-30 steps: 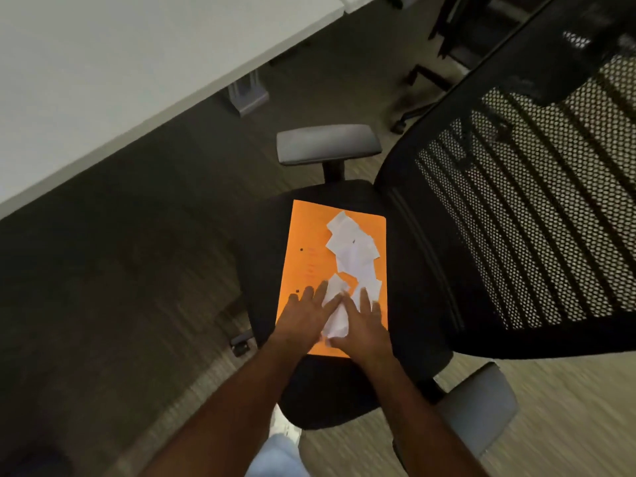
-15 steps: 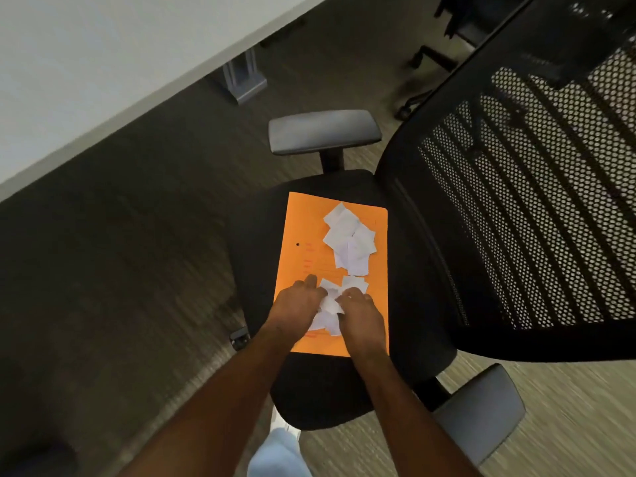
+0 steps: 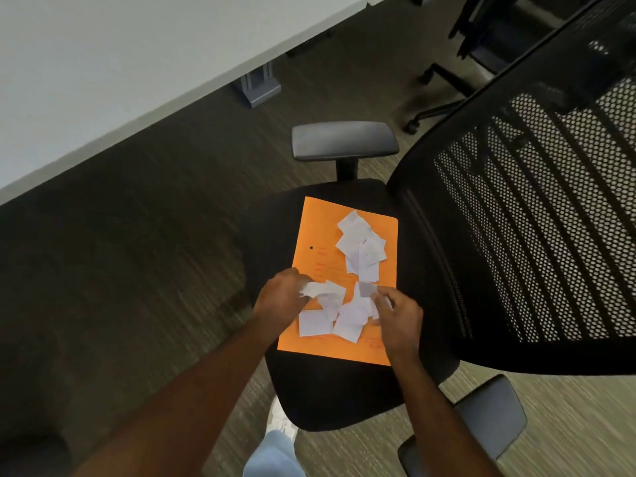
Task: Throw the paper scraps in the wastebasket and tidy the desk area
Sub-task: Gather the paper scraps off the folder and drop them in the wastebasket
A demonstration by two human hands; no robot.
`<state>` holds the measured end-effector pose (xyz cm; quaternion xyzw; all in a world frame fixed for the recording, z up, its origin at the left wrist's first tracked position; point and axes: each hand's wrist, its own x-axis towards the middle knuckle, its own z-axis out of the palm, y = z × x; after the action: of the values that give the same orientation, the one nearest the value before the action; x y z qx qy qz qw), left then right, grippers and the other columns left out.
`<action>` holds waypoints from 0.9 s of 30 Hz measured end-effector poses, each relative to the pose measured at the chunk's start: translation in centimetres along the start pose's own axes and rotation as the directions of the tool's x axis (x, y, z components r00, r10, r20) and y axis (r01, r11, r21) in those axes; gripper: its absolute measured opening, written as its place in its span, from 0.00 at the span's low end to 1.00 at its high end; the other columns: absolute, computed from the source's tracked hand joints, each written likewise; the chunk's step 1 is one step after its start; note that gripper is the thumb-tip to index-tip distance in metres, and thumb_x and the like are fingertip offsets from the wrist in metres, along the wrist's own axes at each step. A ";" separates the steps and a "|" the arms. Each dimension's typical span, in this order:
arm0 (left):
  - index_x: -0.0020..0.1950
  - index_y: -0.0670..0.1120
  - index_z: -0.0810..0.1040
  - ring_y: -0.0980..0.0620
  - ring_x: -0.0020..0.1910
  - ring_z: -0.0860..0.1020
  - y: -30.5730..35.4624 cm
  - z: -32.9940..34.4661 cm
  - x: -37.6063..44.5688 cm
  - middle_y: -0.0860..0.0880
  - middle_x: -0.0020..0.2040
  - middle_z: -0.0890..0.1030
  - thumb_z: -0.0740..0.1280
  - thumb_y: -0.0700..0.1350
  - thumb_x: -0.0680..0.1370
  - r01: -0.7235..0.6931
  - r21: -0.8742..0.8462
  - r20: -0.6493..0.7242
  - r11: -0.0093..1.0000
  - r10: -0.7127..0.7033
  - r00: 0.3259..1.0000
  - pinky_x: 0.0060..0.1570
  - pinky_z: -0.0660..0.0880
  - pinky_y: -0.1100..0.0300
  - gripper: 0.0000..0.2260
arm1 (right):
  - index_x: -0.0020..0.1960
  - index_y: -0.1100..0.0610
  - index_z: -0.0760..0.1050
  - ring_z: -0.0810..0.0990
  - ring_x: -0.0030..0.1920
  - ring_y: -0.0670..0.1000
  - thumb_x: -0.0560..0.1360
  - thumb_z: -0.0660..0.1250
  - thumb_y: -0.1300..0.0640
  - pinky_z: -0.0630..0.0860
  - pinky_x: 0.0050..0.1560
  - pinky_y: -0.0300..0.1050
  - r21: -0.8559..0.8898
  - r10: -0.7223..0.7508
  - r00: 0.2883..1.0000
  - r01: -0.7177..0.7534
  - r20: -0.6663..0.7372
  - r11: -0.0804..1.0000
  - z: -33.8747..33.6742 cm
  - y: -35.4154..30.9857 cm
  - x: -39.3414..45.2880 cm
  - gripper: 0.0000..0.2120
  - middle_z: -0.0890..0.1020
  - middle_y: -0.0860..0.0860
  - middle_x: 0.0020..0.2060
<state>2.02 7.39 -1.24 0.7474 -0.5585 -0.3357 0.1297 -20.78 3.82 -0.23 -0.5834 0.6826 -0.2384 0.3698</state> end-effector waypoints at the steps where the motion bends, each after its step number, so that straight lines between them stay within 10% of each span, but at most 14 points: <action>1: 0.58 0.51 0.83 0.45 0.51 0.80 0.0 -0.3 -0.3 0.47 0.52 0.80 0.72 0.46 0.76 -0.033 0.022 0.007 0.999 0.032 0.999 0.47 0.77 0.53 0.11 | 0.55 0.54 0.84 0.84 0.44 0.44 0.79 0.68 0.56 0.85 0.43 0.52 0.025 0.015 1.000 -0.015 -0.008 1.000 -0.2 -0.1 0.1 0.08 0.83 0.40 0.44; 6: 0.59 0.49 0.82 0.42 0.72 0.69 1.1 0.9 -1.6 0.44 0.74 0.69 0.72 0.40 0.74 -0.359 0.306 0.122 0.882 0.338 0.933 0.67 0.71 0.48 0.14 | 0.62 0.50 0.80 0.80 0.62 0.50 0.80 0.65 0.57 0.74 0.60 0.38 -0.221 -0.145 0.974 0.182 0.176 0.958 -0.4 0.0 0.2 0.12 0.82 0.46 0.61; 9: 0.61 0.50 0.80 0.39 0.81 0.48 1.6 2.6 -1.1 0.43 0.83 0.47 0.70 0.42 0.77 -0.497 0.495 0.331 0.713 0.374 0.866 0.77 0.54 0.38 0.13 | 0.77 0.46 0.62 0.56 0.79 0.53 0.77 0.69 0.49 0.61 0.75 0.51 -0.448 -0.043 0.865 0.301 0.500 0.842 0.3 0.9 -0.2 0.31 0.60 0.48 0.79; 13: 0.67 0.51 0.77 0.37 0.80 0.50 1.4 3.8 -0.3 0.42 0.82 0.49 0.71 0.42 0.76 -0.541 0.563 0.452 0.624 0.316 0.834 0.76 0.55 0.36 0.19 | 0.80 0.44 0.50 0.44 0.81 0.59 0.74 0.70 0.40 0.57 0.77 0.58 -0.594 0.000 0.792 0.458 0.610 0.661 1.0 2.7 -0.5 0.42 0.44 0.50 0.82; 18: 0.60 0.46 0.79 0.41 0.60 0.72 2.0 3.6 0.0 0.43 0.66 0.72 0.70 0.39 0.76 -0.587 0.562 0.390 0.583 0.439 0.810 0.53 0.73 0.46 0.14 | 0.77 0.40 0.59 0.57 0.78 0.56 0.76 0.70 0.45 0.67 0.71 0.54 -0.639 -0.053 0.841 0.448 0.538 0.625 1.3 3.4 -0.5 0.33 0.56 0.49 0.80; 27: 0.61 0.45 0.75 0.44 0.51 0.77 1.2 3.8 -1.1 0.43 0.58 0.76 0.64 0.39 0.78 -0.565 0.516 0.368 0.644 0.429 0.825 0.44 0.76 0.49 0.11 | 0.63 0.48 0.76 0.76 0.59 0.55 0.79 0.63 0.62 0.79 0.48 0.47 -0.635 -0.208 0.874 0.465 0.439 0.617 3.1 2.8 -1.3 0.16 0.78 0.52 0.61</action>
<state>-1.49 8.69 -3.01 0.5243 -0.8300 -0.1680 -0.0887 -20.02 6.00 -3.90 -0.8304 0.5262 0.0831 0.1632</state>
